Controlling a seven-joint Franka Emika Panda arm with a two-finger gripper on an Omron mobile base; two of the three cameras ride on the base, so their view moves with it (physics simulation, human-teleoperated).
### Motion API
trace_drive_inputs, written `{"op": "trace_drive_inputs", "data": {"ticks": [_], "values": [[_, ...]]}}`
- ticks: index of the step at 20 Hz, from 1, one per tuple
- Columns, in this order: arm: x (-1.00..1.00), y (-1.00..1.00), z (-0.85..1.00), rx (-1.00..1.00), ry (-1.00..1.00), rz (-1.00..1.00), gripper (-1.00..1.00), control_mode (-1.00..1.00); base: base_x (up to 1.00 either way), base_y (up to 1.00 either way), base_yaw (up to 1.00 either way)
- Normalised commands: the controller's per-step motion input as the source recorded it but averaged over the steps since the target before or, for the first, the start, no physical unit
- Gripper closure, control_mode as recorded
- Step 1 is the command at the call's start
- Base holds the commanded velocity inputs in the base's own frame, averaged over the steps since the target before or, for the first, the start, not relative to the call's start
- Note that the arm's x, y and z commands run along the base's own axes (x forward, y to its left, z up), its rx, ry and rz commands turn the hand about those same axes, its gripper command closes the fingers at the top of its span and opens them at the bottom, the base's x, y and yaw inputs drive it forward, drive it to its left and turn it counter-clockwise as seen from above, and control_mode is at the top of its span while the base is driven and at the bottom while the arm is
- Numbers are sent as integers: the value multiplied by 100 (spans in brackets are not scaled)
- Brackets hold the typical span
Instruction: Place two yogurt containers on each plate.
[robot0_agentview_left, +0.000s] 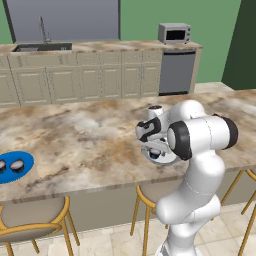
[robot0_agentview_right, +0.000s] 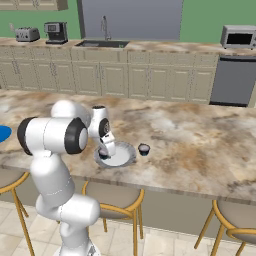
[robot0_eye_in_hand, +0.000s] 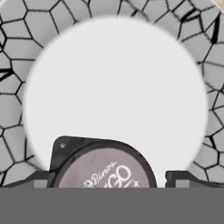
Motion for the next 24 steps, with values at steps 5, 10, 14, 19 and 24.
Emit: {"op": "trace_drive_inputs", "data": {"ticks": [5,10,14,19,24], "values": [[0,-3,0,0,-1,0,-100,-100,0,0,0],[0,0,34,0,-20,0,-100,-100,0,0,0],[-1,-3,47,0,-26,0,-100,-100,0,0,0],[-11,-15,40,0,-14,0,-100,-100,0,0,0],[-17,-52,25,-4,1,-1,-100,-100,0,0,0]]}}
